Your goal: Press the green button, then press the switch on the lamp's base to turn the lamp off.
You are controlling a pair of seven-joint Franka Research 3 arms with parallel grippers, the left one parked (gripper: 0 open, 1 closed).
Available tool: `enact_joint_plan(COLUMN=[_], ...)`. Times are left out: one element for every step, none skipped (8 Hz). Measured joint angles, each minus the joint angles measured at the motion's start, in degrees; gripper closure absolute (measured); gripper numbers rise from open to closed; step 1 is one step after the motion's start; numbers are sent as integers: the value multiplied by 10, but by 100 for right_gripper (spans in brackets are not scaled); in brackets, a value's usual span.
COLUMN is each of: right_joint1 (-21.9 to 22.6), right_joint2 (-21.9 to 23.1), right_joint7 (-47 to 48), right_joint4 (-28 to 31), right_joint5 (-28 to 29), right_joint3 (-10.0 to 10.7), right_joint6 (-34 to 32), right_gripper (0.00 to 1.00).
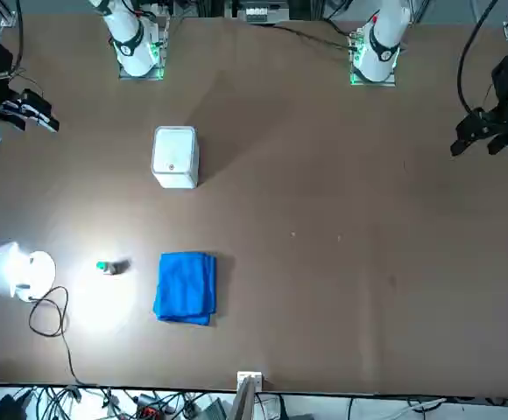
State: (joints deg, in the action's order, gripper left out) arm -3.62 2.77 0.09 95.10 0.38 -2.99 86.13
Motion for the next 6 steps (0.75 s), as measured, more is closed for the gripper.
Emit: enact_joint_plan(right_joint1=[0,0,0,0,0,0], right_joint2=[0,0,0,0,-1,-3], right_joint7=[-1,-2,-3,-4,-4,-4], right_joint4=[0,0,0,0,0,0], right_joint5=[0,0,0,0,0,0], right_joint3=[0,0,0,0,0,0], right_joint6=[0,0,0,0,0,0], right_gripper=[0,0,0,0,0,0])
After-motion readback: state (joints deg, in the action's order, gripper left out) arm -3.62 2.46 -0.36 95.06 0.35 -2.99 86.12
